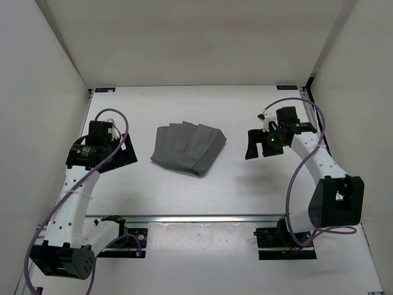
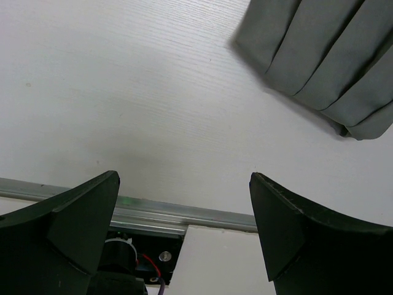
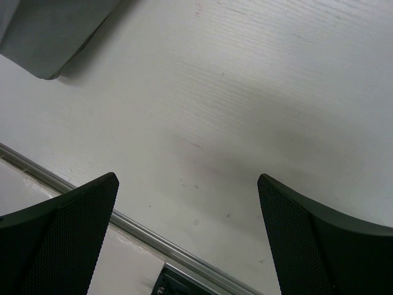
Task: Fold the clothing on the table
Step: Fold the skirt
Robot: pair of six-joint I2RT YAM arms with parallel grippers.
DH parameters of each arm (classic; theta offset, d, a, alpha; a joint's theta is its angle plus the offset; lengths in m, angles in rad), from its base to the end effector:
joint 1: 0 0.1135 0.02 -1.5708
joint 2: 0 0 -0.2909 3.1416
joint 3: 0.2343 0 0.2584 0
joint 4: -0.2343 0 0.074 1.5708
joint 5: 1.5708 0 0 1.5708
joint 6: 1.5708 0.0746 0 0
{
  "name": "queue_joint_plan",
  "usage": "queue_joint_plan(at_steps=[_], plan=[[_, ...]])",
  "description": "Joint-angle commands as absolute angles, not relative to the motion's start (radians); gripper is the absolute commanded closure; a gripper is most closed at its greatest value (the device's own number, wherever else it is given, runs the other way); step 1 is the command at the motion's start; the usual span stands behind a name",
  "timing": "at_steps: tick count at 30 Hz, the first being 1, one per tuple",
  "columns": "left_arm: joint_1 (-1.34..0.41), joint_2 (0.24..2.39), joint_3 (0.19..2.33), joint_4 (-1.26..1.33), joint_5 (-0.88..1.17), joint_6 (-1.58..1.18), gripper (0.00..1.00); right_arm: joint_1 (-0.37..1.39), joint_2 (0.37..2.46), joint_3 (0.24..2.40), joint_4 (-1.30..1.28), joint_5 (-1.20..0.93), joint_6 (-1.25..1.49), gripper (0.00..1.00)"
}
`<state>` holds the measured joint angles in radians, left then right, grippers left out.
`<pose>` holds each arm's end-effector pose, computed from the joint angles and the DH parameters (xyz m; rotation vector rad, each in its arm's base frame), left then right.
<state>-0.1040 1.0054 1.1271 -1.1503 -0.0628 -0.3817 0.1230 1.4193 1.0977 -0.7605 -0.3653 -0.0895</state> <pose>0.1825 -0.0143 0.3220 -0.3822 2.5709 -0.0945 0.2954 0.0634 0.2517 -0.3976 2.5908 0.4945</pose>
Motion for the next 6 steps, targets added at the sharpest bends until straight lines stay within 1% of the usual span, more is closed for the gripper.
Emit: queue_joint_plan(at_steps=[1,6], plan=[[-0.097,0.985,1.152,-1.135,-0.037,-0.374,0.01,0.121,1.39,1.097,-0.752,-0.356,-0.098,0.01],[-0.1,0.968,1.131,-1.115,-0.026,-0.356,0.02,0.127,1.376,1.092,-0.747,-0.328,-0.092,0.01]])
